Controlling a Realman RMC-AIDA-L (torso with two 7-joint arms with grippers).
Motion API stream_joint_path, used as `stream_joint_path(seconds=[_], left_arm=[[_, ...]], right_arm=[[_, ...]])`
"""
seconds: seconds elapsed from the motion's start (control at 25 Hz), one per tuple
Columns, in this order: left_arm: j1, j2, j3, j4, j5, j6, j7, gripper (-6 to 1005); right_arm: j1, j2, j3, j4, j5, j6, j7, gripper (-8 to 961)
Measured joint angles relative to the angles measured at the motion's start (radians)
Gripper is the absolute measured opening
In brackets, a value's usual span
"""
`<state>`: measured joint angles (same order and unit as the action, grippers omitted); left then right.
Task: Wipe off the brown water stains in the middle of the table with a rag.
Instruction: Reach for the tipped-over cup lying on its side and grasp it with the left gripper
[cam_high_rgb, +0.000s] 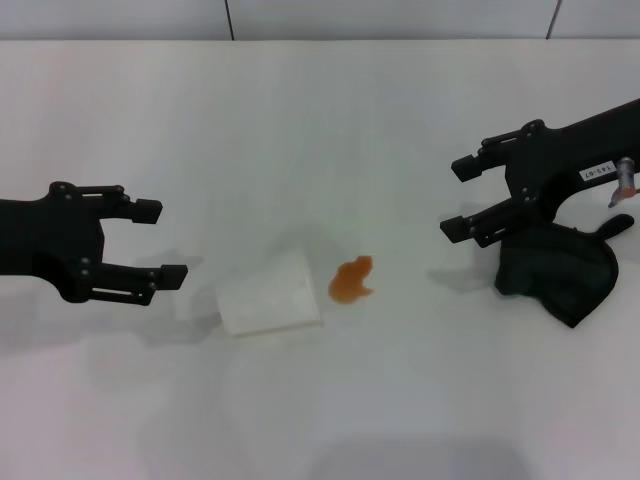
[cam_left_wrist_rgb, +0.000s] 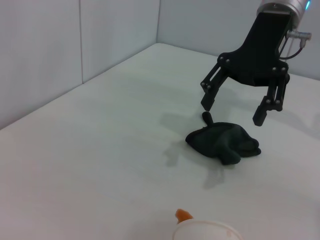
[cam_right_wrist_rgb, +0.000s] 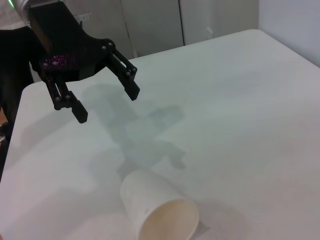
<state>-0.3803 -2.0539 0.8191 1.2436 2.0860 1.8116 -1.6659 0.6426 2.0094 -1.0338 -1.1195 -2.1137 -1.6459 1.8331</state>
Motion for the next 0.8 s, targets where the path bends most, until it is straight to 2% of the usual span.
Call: stream_joint_path(seconds=[0.64, 0.8], left_arm=[[-0.001, 0.001, 0.004, -0.004, 0.008, 0.002, -0.008, 864], [-0.019, 0.011, 0.009, 0.016, 0.017, 0.014, -0.043, 865]], right_arm=[[0.002, 0.0, 0.0, -0.002, 0.0, 0.001, -0.01, 857], [0.001, 0.0, 0.0, -0.002, 0.0, 0.002, -0.015, 857]])
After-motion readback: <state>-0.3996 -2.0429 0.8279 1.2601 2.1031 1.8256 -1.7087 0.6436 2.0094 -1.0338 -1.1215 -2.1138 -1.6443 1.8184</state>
